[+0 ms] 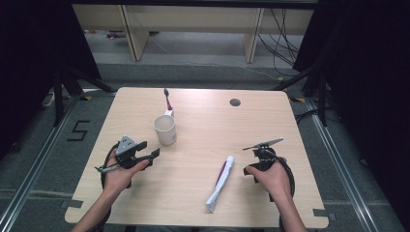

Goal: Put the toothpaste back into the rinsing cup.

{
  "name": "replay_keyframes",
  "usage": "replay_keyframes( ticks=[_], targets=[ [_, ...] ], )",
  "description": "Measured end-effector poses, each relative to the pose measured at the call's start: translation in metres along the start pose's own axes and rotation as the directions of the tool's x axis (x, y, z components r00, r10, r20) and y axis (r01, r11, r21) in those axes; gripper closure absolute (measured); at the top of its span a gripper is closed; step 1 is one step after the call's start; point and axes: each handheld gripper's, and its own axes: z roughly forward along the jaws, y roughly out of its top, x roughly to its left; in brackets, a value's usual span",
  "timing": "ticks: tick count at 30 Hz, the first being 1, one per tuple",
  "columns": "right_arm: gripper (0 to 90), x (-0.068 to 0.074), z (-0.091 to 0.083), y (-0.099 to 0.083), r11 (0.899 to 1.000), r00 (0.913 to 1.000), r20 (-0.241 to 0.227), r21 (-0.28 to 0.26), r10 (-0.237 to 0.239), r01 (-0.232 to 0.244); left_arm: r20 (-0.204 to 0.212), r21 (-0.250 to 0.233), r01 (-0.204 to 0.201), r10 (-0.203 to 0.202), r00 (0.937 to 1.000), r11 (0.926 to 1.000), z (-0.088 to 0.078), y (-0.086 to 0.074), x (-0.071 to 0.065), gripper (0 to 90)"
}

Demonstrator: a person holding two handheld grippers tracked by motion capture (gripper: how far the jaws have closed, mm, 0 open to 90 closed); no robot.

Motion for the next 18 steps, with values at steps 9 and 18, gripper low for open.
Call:
replay_keyframes(
  ticks=[9, 18],
  targets=[
    [46.0, 0.026, -0.001, 0.003, 0.999, 0.9982, -0.042, 0.033, 0.043, -0.041, 0.003, -0.002, -0.001, 0.001, 1.0000, 1.0000, 0.000, 0.001, -0.002, 34.6],
    [45.0, 0.042, 0.002, 0.008, 0.999, 0.9977, -0.067, 0.045, 0.007, -0.004, 0.009, 0.007, 0.001, -0.001, 1.0000, 1.0000, 0.001, 0.001, -0.004, 34.4]
  ],
)
